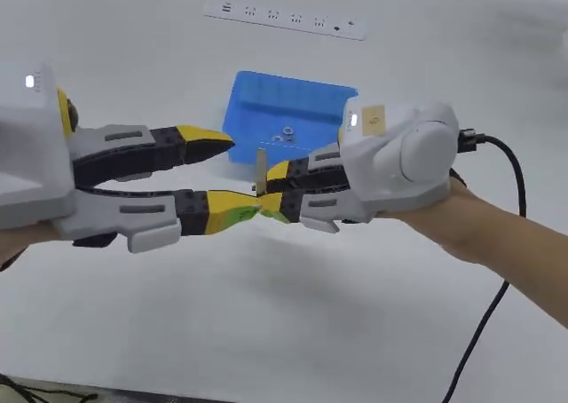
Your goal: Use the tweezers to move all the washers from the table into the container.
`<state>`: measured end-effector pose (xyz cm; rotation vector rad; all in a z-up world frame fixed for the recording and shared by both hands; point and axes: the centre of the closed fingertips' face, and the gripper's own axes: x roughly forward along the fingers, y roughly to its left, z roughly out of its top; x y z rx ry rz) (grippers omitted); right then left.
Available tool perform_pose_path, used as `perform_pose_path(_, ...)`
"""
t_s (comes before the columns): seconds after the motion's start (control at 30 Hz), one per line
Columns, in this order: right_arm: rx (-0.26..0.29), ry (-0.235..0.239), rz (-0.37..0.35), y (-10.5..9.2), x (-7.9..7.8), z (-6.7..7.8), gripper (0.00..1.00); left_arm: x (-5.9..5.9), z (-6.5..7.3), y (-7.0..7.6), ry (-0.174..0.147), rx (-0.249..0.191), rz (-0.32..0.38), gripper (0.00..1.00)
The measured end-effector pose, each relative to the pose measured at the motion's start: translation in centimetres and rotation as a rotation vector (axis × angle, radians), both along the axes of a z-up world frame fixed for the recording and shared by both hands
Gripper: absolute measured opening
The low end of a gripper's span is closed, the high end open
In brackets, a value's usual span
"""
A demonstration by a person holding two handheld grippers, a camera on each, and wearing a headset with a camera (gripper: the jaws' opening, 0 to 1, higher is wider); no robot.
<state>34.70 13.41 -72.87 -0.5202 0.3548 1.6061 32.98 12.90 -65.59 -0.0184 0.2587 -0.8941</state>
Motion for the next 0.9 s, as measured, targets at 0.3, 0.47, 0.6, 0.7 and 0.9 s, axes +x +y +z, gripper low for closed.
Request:
perform_pose_path(0.3,-0.002,-0.044,-0.013,-0.6,-0.3,1.9,0.1,-0.3,0.6,0.8,-0.022,-0.031,0.062,0.78)
perform_pose_path(0.47,0.014,-0.063,-0.017,-0.7,-0.3,3.2,0.1,-0.8,1.0,1.2,-0.013,-0.086,0.098,0.89)
perform_pose_path(0.6,0.031,-0.079,-0.024,-0.8,0.3,4.4,0.1,-1.1,0.6,1.8,-0.002,-0.077,0.125,0.98)
perform_pose_path(0.7,0.043,-0.093,-0.034,-0.9,1.0,5.5,0.1,-1.2,0.7,2.2,-0.001,-0.092,0.144,0.99)
perform_pose_path(0.9,0.074,-0.101,-0.063,-0.9,3.0,7.2,0.1,-0.6,0.7,2.7,-0.002,-0.107,0.179,0.99)
